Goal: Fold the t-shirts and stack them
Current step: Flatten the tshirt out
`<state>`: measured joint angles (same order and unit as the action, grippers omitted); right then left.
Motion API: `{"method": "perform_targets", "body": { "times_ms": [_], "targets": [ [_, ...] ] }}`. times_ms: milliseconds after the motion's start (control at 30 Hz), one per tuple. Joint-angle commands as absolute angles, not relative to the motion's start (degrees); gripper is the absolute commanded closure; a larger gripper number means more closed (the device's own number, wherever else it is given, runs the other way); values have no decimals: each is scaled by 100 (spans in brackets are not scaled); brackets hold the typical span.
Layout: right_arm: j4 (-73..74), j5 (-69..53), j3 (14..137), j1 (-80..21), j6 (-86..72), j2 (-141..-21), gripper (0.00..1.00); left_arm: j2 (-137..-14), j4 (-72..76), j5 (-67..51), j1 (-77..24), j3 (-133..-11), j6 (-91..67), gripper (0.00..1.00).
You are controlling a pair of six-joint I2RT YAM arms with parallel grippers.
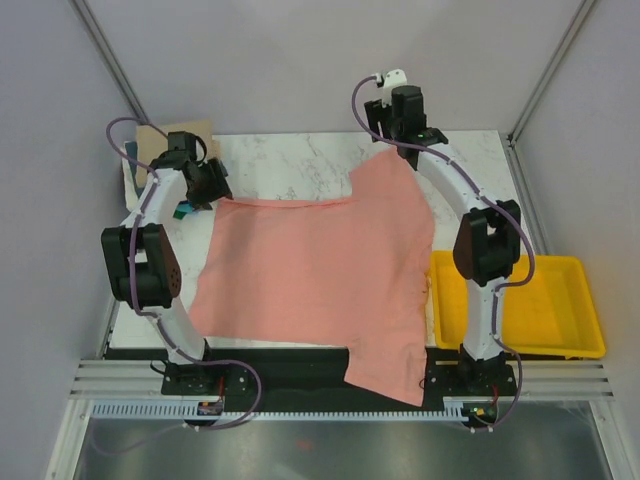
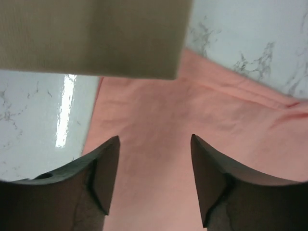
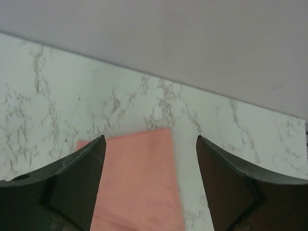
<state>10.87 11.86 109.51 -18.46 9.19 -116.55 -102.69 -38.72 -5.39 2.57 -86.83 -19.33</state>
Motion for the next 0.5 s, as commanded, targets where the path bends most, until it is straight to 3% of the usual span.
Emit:
{"method": "perform_targets", "body": {
  "times_ms": [0,33,267,467],
  "targets": [
    [1705,1099,11769,-1934,572,-11857,16,-9766,-4192,-994,316,-9168,-2048,28],
    [1635,1073,11447,-1934,441,-11665,14,-9530,-4184,-906,316,-9123,-1978,24],
    [1380,783,9380,-1934,-559,-10451,13,-8317,-4070,-817,203,-7922,-2249,23],
    [1371,396,8201,-1925,-1221,-10344,13,-7823,-3280,-1062,-202,-6403,-2899,24]
  ]
}}
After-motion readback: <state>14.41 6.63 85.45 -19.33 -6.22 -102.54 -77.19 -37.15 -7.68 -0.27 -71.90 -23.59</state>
